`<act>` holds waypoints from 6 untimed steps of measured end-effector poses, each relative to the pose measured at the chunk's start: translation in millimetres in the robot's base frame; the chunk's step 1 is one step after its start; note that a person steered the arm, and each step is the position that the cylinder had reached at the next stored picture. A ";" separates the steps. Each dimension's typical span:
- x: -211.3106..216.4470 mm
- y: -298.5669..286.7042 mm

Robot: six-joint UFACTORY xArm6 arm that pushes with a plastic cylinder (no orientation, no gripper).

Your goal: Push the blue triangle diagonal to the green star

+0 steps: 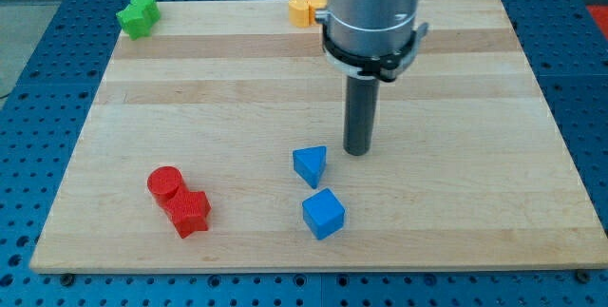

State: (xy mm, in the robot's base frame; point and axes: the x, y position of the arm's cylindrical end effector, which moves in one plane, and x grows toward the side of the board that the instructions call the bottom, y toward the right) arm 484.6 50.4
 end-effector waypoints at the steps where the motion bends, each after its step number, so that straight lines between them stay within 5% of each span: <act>1: 10.2 -21.9; 3: 24.5 -78.6; 5: -2.6 -59.7; 6: 19.9 -65.6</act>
